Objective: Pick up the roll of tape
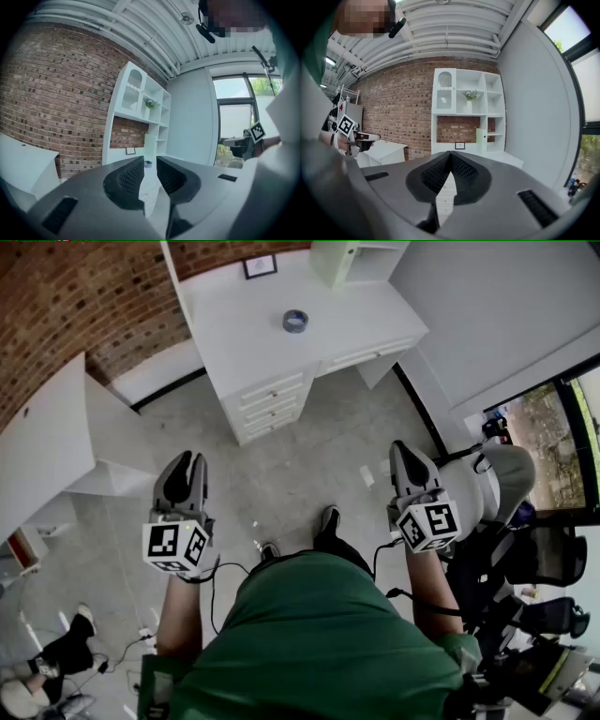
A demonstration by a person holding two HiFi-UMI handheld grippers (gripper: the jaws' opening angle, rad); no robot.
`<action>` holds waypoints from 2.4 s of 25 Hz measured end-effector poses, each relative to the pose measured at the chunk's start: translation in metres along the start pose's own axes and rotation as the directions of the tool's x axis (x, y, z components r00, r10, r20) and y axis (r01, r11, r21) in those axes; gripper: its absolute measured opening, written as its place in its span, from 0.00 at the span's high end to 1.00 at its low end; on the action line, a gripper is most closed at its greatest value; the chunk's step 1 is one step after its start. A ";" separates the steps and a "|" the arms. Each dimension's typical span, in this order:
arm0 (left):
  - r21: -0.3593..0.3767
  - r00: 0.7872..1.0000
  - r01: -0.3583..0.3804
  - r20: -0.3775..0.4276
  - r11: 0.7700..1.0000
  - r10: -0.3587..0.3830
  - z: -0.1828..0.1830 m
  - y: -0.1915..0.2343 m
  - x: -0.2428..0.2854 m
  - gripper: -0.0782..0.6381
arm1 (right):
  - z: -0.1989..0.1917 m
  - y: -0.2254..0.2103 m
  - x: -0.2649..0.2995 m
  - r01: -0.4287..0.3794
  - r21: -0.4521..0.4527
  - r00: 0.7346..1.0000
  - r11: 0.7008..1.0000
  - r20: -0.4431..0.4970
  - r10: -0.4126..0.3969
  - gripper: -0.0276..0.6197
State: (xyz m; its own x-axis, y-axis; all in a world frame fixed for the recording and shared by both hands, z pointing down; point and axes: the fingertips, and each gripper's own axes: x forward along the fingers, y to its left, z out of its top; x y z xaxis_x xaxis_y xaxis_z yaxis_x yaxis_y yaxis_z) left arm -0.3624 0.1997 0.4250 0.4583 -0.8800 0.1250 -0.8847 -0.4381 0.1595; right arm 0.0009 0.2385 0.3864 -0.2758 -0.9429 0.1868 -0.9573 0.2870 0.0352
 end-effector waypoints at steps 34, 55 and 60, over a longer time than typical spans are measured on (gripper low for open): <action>0.076 0.986 -0.154 0.073 0.985 0.148 0.019 -0.250 -0.031 0.64 | -0.016 -0.152 -0.132 -0.101 0.097 0.984 0.990 0.157 0.085 0.62; -0.004 0.996 -0.050 -0.069 0.999 0.050 -0.027 -0.244 0.075 0.57 | -0.024 -0.191 -0.077 -0.096 0.082 0.989 0.992 0.124 0.085 0.63; -0.040 0.987 -0.012 -0.163 0.999 0.005 -0.042 -0.200 0.123 0.57 | -0.020 -0.190 -0.031 -0.060 0.101 0.995 0.993 0.085 0.051 0.65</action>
State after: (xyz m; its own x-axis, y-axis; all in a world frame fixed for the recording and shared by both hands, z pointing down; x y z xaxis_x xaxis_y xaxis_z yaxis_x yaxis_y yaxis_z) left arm -0.1253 0.1870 0.4493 0.4617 -0.8405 0.2836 -0.8858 -0.4201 0.1970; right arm 0.1931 0.2163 0.3933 -0.3310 -0.9378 0.1044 -0.9429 0.3244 -0.0757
